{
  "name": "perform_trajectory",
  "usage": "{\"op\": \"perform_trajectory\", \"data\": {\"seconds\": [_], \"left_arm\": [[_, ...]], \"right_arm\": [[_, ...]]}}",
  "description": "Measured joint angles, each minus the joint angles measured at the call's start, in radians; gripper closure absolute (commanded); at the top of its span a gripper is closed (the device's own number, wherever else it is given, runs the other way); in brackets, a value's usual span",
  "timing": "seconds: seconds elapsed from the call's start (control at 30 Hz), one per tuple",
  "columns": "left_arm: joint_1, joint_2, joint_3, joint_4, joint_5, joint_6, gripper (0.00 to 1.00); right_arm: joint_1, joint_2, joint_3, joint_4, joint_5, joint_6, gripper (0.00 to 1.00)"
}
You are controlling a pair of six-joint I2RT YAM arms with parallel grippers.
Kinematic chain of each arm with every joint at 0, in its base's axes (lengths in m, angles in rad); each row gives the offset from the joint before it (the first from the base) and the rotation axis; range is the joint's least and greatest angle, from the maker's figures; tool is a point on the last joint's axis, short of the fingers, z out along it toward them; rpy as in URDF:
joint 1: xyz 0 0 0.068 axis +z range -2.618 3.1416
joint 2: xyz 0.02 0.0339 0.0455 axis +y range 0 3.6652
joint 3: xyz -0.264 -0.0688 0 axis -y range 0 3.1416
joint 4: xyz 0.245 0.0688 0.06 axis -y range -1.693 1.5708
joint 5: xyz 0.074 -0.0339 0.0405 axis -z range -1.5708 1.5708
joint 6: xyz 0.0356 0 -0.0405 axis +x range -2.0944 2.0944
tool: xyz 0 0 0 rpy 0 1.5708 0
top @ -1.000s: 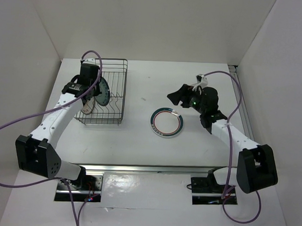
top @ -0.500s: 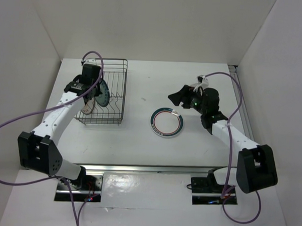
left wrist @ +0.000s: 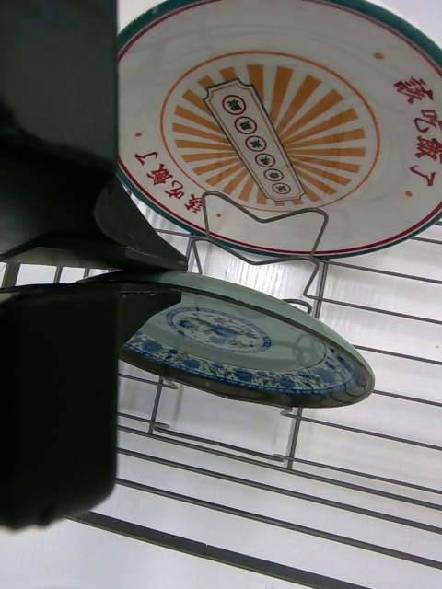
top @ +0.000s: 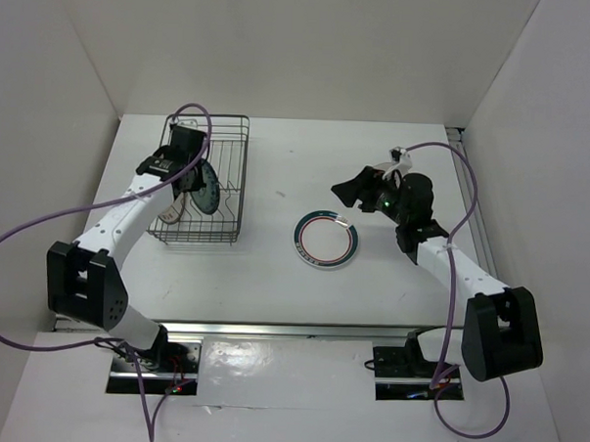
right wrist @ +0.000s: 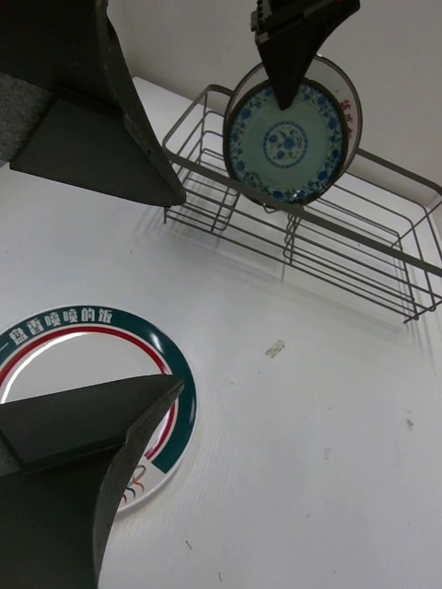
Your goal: Load the plates into the dish rack
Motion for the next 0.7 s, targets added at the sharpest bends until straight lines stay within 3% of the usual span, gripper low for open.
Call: {"op": "perform_trajectory", "data": {"seconds": [0.03,0.2,0.43,0.47,0.53,0.57,0.67,0.7], "left_arm": [[0.000,0.003,0.000,-0.001,0.003,0.000,1.00],[0.000,0.019,0.005,-0.002,0.010,-0.001,0.72],[-0.001,0.036,0.018,0.005,0.039,-0.002,0.49],[-0.002,0.039,0.018,0.006,0.043,-0.002,0.41],[-0.002,0.043,0.018,0.005,0.051,-0.002,0.35],[-0.002,0.043,0.018,0.005,0.053,-0.004,0.32],[-0.002,0.036,0.020,0.005,0.065,-0.005,0.05],[-0.002,0.028,0.020,0.003,0.072,-0.005,0.00]], "right_arm": [[-0.001,0.000,-0.001,0.003,-0.002,0.001,0.19],[-0.009,0.000,-0.010,0.010,-0.008,0.004,0.19],[-0.011,0.000,-0.014,0.018,-0.011,0.004,0.19],[-0.013,0.000,-0.015,0.018,-0.011,0.004,0.19],[-0.017,0.000,-0.016,0.018,-0.012,0.004,0.19],[-0.018,0.000,-0.016,0.018,-0.012,0.004,0.18],[-0.019,0.000,-0.016,0.006,0.010,0.007,0.00],[-0.020,-0.002,-0.016,-0.002,0.025,0.008,0.00]]}}
